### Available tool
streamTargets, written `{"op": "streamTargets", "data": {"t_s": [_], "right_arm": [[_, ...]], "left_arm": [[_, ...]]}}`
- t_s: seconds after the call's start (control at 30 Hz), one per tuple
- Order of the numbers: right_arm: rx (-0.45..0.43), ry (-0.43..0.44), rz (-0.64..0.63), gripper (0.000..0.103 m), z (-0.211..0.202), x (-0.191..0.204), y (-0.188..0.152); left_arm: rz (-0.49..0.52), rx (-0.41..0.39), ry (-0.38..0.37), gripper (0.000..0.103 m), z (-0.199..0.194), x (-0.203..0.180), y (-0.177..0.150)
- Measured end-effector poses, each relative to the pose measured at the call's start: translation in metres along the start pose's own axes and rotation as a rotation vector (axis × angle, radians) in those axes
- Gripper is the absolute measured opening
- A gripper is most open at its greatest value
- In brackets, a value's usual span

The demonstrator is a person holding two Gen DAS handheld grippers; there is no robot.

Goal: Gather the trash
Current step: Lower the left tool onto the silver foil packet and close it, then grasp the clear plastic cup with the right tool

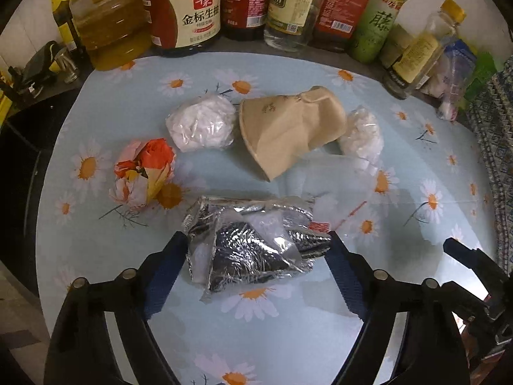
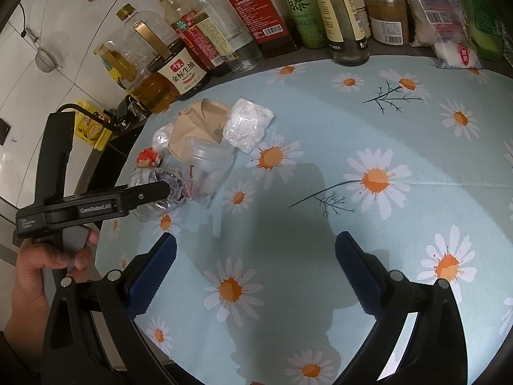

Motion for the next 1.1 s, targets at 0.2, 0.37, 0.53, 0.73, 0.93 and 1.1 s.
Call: {"op": "streamTargets", "data": {"t_s": [0.2, 0.37, 0.53, 0.73, 0.93, 1.1], "right_arm": [[0.006, 0.011, -0.004, 0.098, 0.002, 0.001, 0.0], [0.013, 0.019, -0.007, 0.098, 0.007, 0.003, 0.002], [0.014, 0.031, -0.017, 0.098, 0.013, 0.007, 0.008], [0.007, 0.064, -0.03, 0.098, 0.025, 0.02, 0.022], [0.022, 0.115, -0.002, 0.098, 0.043, 0.035, 0.037], [0.035, 0.12, 0.015, 0.098, 0.062, 0.044, 0.051]], "left_arm": [[0.0, -0.018, 0.005, 0.078, 0.0, 0.001, 0.001], [-0.003, -0.026, -0.011, 0.074, -0.004, 0.004, 0.0], [-0.011, -0.046, -0.027, 0.073, -0.014, 0.007, -0.001], [-0.029, -0.085, -0.046, 0.073, -0.037, 0.015, -0.008], [-0.069, -0.113, -0.058, 0.073, -0.058, 0.032, -0.022], [-0.108, -0.125, -0.057, 0.073, -0.071, 0.048, -0.034]]}}
Point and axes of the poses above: each gripper's, at about its wrist camera, not at the fingertips, and z roughly the way its jaws point, x to its left, y to its top, the point moved 6 cm from there along z, roughly the way its jaws point, and after that the axes turned 6 degrees about -z, right-handed, at the moved point
